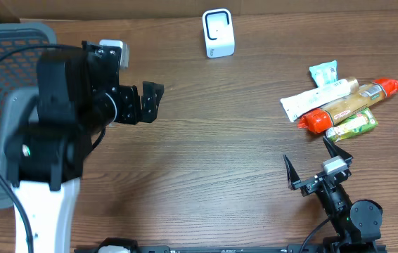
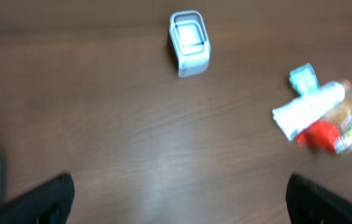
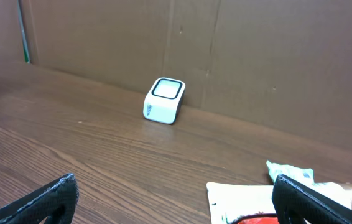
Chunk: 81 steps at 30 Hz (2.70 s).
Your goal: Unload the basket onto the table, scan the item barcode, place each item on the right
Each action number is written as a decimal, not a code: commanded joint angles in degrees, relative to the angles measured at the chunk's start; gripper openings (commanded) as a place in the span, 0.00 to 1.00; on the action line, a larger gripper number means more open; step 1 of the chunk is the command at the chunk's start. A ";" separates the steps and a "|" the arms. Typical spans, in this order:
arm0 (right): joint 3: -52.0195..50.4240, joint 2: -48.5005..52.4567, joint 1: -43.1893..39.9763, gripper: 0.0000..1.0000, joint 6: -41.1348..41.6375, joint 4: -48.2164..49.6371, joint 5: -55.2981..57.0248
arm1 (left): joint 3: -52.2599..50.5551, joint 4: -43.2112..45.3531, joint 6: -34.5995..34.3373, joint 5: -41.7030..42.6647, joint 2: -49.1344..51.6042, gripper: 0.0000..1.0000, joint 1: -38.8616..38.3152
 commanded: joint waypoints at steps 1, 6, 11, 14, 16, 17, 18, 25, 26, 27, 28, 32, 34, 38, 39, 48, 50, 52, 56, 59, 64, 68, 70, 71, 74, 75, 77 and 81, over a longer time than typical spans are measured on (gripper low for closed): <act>-0.61 -0.68 0.26 1.00 -0.22 0.37 0.59 | -14.93 11.96 8.22 1.75 -9.90 0.99 -0.35; -0.61 -0.68 0.26 1.00 -0.22 0.37 0.59 | -36.72 32.79 11.41 1.90 -24.30 0.99 0.96; -0.61 -0.68 0.26 1.00 -0.22 0.37 0.59 | -54.86 47.54 13.33 1.81 -37.11 1.00 2.29; -0.61 -0.68 0.26 1.00 -0.22 0.37 0.59 | -64.65 54.10 16.11 1.84 -44.54 1.00 2.29; -0.61 -0.68 0.26 1.00 -0.22 0.37 0.59 | -69.83 56.74 18.08 1.84 -48.57 0.99 2.29; -0.61 -0.68 0.26 1.00 -0.22 0.37 0.59 | -72.06 57.75 18.82 1.79 -50.27 1.00 2.29; -0.61 -0.68 0.26 1.00 -0.22 0.37 0.59 | -74.42 58.60 19.76 1.79 -52.11 1.00 2.29; -0.61 -0.68 0.26 1.00 -0.22 0.37 0.59 | -84.26 59.71 22.05 1.03 -60.94 1.00 2.29; -0.61 -0.68 0.26 1.00 -0.22 0.37 0.59 | -85.35 59.69 22.05 0.44 -62.38 1.00 2.29; -0.61 -0.68 0.26 1.00 -0.22 0.37 0.59 | -86.14 59.65 22.05 -0.04 -63.49 1.00 2.27; -0.61 -0.68 0.26 1.00 -0.22 0.37 0.59 | -86.88 59.52 22.05 -0.35 -64.52 0.99 2.27; -0.61 -0.68 0.26 1.00 -0.22 0.37 0.59 | -89.37 57.16 22.03 -0.31 -67.80 0.99 2.25; -0.61 -0.68 0.26 1.00 -0.22 0.37 0.59 | -89.33 55.36 21.27 -0.57 -68.78 1.00 2.23; -0.61 -0.68 0.26 1.00 -0.22 0.37 0.59 | -89.33 55.52 21.38 -0.55 -68.78 1.00 2.23; -0.61 -0.68 0.26 1.00 -0.22 0.37 0.59 | -89.33 55.56 21.38 -0.55 -68.78 1.00 2.23; -0.61 -0.68 0.26 1.00 -0.22 0.37 0.59 | -89.33 55.56 21.38 -0.57 -68.67 1.00 2.32; -0.61 -0.68 0.26 1.00 -0.22 0.37 0.59 | -89.33 55.56 21.38 -0.57 -68.67 0.99 2.32; -0.61 -0.68 0.26 1.00 -0.22 0.37 0.59 | -89.33 55.56 21.38 -0.57 -68.67 1.00 2.32; -0.61 -0.68 0.26 1.00 -0.22 0.37 0.59 | -89.33 55.56 21.38 -0.57 -68.67 1.00 2.32; -0.61 -0.68 0.26 1.00 -0.22 0.37 0.59 | -89.33 55.56 21.38 -0.57 -68.67 1.00 2.32; -0.61 -0.68 0.26 1.00 -0.22 0.37 0.59 | -89.33 55.56 21.38 -0.57 -68.67 0.99 2.32; -0.61 -0.68 0.26 1.00 -0.22 0.37 0.59 | -89.33 55.56 21.38 -0.57 -68.67 0.99 2.32; -0.61 -0.68 0.26 1.00 -0.22 0.37 0.59 | -89.33 55.56 21.38 -0.57 -68.67 1.00 2.32; -0.61 -0.68 0.26 1.00 -0.22 0.37 0.59 | -89.33 55.56 21.38 -0.57 -68.67 1.00 2.32; -0.61 -0.68 0.26 1.00 -0.22 0.37 0.61 | -89.33 55.56 21.38 -0.57 -68.67 0.99 2.32; -0.61 -0.68 0.26 1.00 -0.22 0.37 0.59 | -89.33 55.56 21.38 -0.57 -68.67 1.00 2.32; -0.61 -0.68 0.26 1.00 -0.22 0.37 0.59 | -89.33 55.54 21.38 -0.57 -68.67 0.99 2.32; -0.61 -0.68 0.26 1.00 -0.22 0.37 0.59 | -89.33 55.56 21.38 -0.57 -68.67 1.00 2.32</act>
